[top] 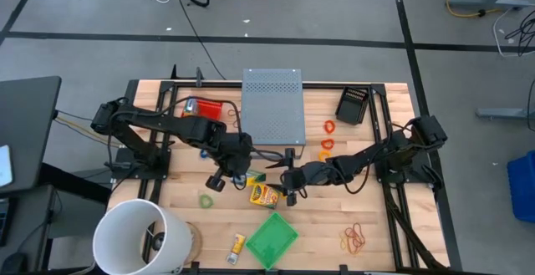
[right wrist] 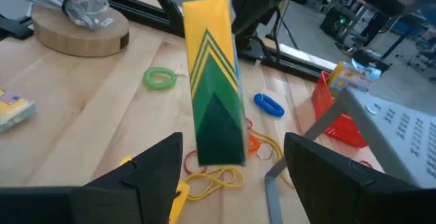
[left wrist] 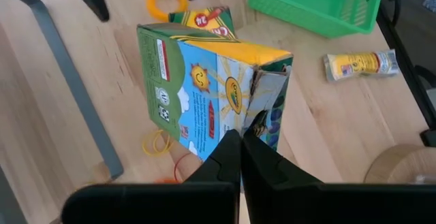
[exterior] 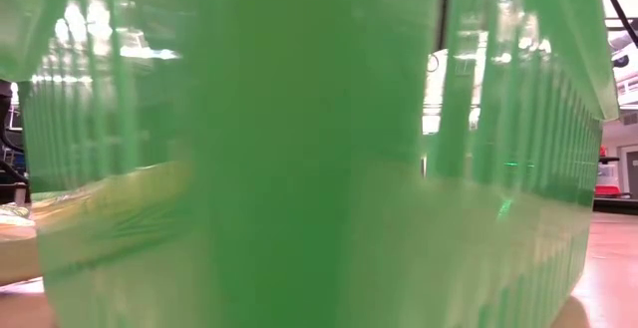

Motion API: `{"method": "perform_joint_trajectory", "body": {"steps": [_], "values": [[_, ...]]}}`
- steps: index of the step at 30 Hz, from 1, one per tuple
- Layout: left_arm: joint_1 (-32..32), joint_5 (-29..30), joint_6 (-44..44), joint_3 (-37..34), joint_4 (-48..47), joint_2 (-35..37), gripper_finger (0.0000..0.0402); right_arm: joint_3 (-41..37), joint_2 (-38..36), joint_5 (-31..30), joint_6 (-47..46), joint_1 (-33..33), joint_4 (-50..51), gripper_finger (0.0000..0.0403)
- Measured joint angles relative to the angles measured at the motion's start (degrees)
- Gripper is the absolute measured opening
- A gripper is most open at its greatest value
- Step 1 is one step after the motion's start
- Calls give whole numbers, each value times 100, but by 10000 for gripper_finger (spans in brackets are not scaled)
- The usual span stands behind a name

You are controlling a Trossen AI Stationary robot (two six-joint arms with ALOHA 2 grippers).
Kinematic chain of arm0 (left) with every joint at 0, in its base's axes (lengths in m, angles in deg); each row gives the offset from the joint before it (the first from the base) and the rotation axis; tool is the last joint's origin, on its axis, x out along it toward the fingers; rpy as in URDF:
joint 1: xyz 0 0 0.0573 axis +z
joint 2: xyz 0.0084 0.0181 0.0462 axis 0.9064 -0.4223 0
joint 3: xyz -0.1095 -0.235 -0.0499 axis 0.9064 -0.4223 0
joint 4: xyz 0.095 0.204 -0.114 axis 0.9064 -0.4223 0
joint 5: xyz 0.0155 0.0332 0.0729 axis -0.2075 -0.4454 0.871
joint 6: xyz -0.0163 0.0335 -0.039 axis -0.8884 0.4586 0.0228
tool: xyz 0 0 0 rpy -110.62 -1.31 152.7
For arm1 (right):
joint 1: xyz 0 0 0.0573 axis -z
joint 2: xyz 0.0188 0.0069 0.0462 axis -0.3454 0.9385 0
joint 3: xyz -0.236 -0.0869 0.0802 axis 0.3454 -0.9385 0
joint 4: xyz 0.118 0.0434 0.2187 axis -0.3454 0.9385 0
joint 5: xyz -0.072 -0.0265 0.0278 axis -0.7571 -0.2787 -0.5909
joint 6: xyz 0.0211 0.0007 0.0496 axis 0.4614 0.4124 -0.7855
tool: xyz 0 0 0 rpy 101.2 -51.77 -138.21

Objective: Pick & Place Office Desk Supplies
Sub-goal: Put the yellow crayon box into the red basket

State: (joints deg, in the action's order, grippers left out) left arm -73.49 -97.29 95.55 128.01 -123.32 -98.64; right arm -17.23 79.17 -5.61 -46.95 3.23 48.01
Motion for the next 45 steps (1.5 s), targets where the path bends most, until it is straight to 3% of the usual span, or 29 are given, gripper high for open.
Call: {"method": "perform_joint_trajectory", "body": {"steps": [5, 19, 29, 36, 45], "values": [[4, 0, 5, 0, 250, 0, 1, 0, 25, 271, 49, 43, -130, 265], [144, -66, 135, -2, 509, -2, 1, 59, 83, 315, 138, 86, -37, 246], [144, -72, 174, -2, 622, -2, 1, 61, 258, 419, 136, 204, -145, 200], [144, -176, 208, -4, 680, -2, 1, 61, 258, 440, 57, 265, -155, 106], [136, -199, 325, -17, 905, -2, 20, 57, 255, 680, -13, 298, -181, 108]]}}
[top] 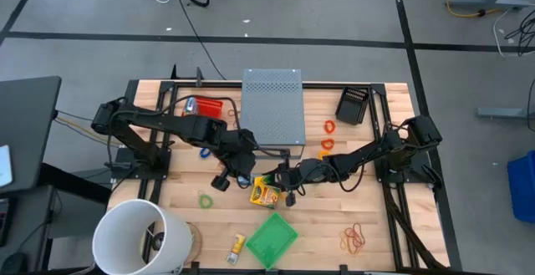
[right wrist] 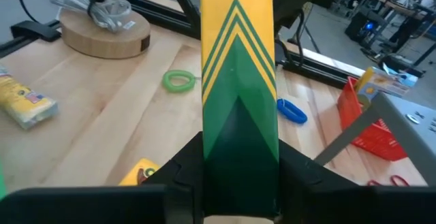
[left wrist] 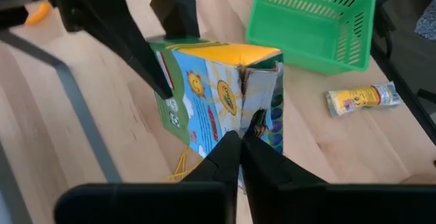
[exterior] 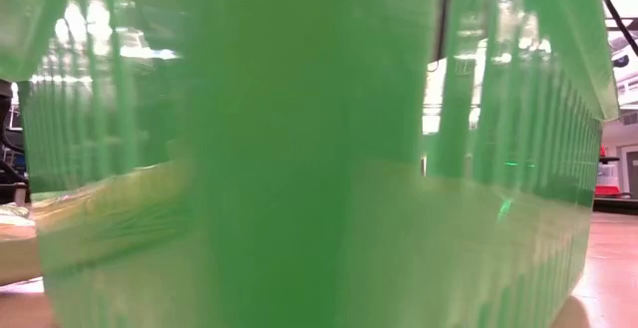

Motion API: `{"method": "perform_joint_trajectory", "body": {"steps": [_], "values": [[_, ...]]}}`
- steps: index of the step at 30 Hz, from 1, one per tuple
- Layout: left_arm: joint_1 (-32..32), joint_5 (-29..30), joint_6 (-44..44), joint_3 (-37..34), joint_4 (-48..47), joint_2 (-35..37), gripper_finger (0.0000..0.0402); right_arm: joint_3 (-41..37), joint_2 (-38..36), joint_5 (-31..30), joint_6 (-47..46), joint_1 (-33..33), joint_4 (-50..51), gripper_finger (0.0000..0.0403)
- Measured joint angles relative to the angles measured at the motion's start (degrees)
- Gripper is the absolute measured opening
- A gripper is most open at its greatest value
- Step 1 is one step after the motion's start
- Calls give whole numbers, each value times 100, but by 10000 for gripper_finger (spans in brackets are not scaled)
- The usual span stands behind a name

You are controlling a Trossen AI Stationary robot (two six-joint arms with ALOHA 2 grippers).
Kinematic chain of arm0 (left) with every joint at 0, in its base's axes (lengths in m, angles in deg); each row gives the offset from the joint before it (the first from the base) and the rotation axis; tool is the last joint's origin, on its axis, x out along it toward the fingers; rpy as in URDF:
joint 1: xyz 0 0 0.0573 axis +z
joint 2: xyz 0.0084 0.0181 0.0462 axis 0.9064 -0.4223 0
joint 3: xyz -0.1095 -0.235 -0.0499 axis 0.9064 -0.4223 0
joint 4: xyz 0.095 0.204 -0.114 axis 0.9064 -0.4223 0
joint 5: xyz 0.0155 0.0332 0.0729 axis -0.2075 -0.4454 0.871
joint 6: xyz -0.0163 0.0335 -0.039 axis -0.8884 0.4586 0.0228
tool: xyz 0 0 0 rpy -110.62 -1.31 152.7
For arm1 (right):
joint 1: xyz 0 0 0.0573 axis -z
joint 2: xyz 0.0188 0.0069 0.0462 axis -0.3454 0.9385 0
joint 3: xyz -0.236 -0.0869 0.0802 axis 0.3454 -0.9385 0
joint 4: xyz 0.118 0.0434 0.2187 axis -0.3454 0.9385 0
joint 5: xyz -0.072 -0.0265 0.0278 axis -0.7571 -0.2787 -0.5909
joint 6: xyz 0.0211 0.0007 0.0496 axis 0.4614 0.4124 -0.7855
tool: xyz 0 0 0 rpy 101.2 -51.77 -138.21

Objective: Pick & Place Office Desk Supplies
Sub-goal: Put the yellow crayon box into the red basket

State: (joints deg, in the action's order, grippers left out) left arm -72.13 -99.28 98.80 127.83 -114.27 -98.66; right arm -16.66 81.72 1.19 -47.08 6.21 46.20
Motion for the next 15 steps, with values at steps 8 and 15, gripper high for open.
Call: {"method": "perform_joint_trajectory", "body": {"steps": [8, 15], "values": [[4, 89, 203, 0, 482, 71, 79, -7, -4, -49, -4, -2, 2, 108], [9, 320, 452, 0, 1046, 579, 107, 15, -30, -127, -42, 7, -316, 108]]}}
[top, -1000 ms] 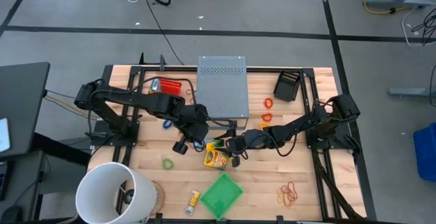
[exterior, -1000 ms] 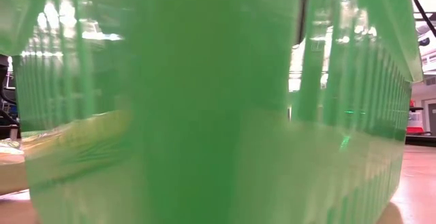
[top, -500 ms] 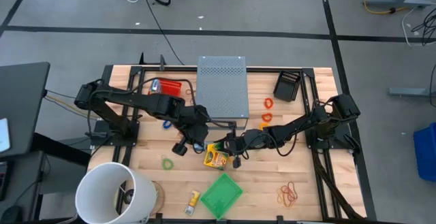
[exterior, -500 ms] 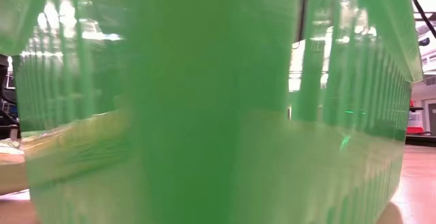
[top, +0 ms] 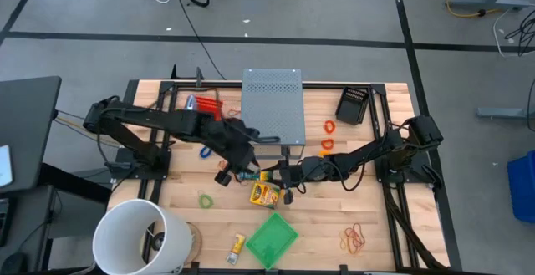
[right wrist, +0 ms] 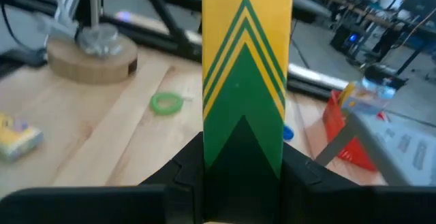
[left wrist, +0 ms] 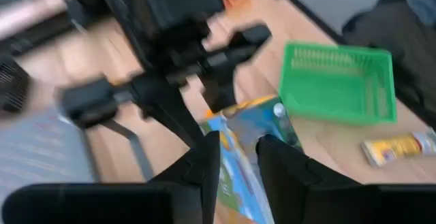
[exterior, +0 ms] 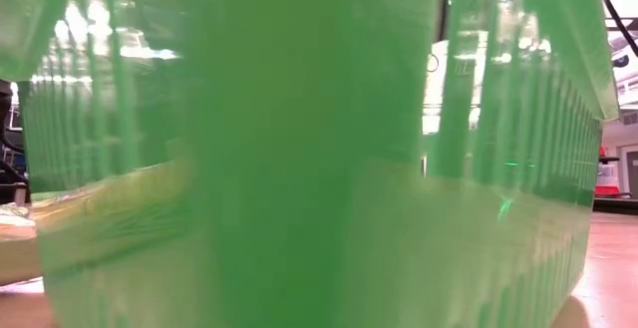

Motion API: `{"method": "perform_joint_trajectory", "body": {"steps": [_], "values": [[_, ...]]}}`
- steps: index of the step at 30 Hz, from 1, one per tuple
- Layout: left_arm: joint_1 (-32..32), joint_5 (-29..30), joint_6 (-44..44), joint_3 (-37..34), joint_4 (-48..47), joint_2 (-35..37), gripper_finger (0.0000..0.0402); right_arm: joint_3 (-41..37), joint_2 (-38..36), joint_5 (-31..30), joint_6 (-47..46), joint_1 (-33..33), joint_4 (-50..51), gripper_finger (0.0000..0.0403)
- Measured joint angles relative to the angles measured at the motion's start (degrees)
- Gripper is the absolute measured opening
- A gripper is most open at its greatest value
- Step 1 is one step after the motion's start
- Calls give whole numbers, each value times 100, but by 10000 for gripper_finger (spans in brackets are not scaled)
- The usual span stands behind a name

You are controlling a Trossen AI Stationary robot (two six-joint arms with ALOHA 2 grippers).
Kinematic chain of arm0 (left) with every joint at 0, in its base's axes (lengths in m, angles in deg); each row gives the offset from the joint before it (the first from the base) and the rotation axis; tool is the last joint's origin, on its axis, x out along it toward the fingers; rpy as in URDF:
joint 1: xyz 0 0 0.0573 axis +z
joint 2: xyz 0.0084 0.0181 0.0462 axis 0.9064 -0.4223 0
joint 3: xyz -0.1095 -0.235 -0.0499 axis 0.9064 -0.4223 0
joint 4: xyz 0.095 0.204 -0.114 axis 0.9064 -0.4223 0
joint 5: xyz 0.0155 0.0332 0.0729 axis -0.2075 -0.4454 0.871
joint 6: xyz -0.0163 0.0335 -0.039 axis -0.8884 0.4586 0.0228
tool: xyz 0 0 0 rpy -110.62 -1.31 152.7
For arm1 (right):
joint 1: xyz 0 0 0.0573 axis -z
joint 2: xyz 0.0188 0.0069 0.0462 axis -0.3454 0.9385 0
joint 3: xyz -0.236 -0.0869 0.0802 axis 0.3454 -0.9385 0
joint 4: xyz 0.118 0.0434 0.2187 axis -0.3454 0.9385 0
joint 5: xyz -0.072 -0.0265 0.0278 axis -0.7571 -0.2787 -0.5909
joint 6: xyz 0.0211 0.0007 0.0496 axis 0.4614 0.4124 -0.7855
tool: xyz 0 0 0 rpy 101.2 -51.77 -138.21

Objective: Pick & Place Office Desk Supplies
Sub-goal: Put the yellow crayon box into the red basket

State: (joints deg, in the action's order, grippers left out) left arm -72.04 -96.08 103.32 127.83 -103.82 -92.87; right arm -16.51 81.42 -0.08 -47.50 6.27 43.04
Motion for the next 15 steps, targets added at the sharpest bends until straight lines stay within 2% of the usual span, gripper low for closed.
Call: {"method": "perform_joint_trajectory", "body": {"steps": [10, 15], "values": [[50, -16, 195, -28, 1152, 639, 109, -24, 48, 22, 236, 15, -1006, 108], [239, -14, 181, -24, 1235, 847, 109, -22, 35, 29, 255, 107, -1366, 108]]}}
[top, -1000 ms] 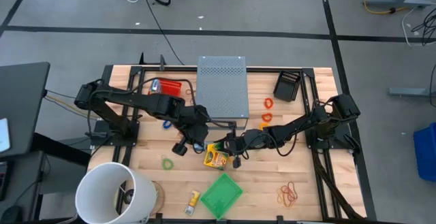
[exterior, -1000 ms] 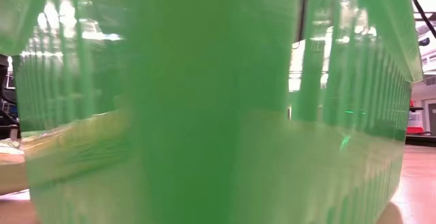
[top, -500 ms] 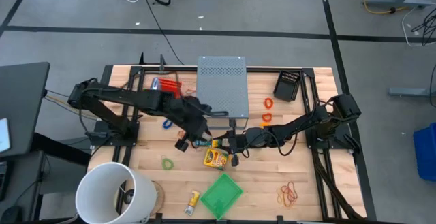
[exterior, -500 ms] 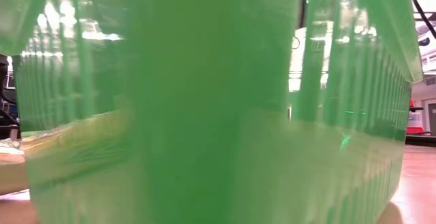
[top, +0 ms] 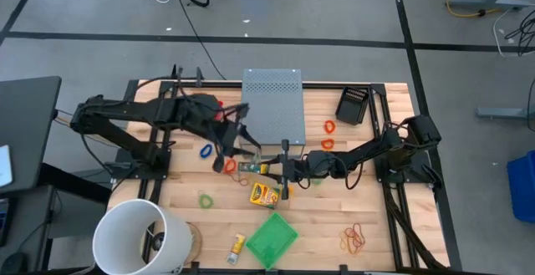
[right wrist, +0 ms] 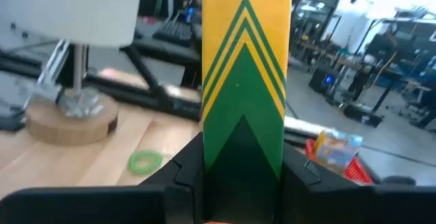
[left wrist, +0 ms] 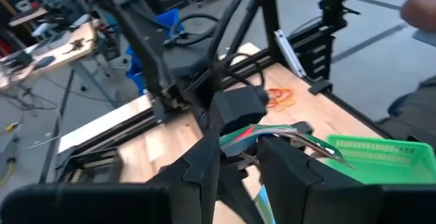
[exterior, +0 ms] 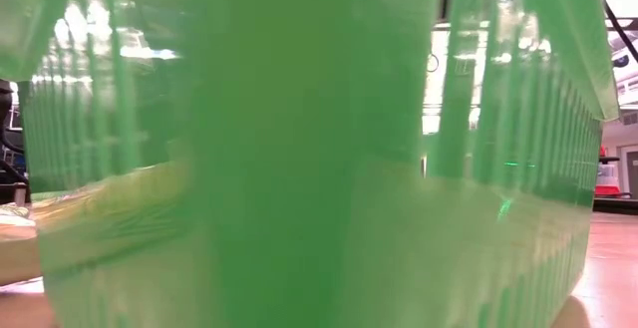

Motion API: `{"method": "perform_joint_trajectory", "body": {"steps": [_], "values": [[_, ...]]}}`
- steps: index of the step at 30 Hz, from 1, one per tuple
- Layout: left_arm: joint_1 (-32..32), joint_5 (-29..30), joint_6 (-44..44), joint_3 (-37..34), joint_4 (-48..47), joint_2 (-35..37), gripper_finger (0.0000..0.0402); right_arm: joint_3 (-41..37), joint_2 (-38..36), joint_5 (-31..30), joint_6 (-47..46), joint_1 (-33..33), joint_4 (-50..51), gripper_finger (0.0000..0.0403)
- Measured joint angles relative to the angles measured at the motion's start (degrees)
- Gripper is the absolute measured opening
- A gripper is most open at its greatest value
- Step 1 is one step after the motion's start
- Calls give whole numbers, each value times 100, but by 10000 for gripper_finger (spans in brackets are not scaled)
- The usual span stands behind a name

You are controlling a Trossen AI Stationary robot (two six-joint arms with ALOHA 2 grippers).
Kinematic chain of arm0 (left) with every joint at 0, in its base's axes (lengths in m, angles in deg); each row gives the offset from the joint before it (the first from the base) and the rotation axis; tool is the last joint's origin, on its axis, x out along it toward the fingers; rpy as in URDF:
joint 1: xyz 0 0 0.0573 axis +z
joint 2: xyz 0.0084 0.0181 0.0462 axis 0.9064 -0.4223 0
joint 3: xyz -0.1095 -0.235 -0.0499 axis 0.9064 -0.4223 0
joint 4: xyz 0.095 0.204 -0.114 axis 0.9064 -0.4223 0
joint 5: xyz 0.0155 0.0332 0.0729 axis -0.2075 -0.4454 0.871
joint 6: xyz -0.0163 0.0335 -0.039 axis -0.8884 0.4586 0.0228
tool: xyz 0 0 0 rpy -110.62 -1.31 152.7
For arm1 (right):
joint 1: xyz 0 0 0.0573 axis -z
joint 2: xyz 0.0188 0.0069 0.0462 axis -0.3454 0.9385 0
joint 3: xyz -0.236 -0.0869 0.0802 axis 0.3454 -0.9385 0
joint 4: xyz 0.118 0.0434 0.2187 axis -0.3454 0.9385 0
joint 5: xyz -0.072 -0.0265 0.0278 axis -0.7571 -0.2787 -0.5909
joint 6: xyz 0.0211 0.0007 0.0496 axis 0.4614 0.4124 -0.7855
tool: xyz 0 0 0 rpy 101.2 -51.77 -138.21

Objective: Pick & Place Office Desk Supplies
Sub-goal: Put the yellow crayon box into the red basket

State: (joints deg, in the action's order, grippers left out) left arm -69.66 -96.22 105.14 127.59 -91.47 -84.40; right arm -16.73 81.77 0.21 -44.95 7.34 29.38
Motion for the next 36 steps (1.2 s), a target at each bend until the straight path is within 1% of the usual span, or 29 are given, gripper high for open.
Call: {"method": "perform_joint_trajectory", "body": {"steps": [2, 7, 13, 20, 23, 26, 31, 34, 36], "values": [[102, 4, -60, -4, -29, 38, 109, 1, 6, 7, -8, 27, -10, 108], [351, -11, -151, -13, -285, 76, 109, 1, 7, 13, 49, 31, -416, 107], [407, -149, -130, -13, -522, 93, 109, 1, 2, 42, 129, 91, -559, 107], [402, 882, 12, 95, -1037, 294, 109, 1, 2, 45, 86, 163, -597, 107], [402, 953, 7, 317, -1156, 336, 110, 1, 0, 78, 88, 178, -798, 107], [397, 926, -49, 672, -1491, 345, 110, 3, -2, 84, 86, 213, -1016, 107], [399, 539, -367, 1196, -1813, 349, 110, 4, -2, 372, -243, 377, -1417, 107], [399, 534, -533, 1417, -2162, 302, 110, 5, -2, 539, -279, 482, -1562, 107], [399, 621, -584, 1434, -2496, 250, 110, 5, -4, 643, -282, 542, -1600, 107]]}}
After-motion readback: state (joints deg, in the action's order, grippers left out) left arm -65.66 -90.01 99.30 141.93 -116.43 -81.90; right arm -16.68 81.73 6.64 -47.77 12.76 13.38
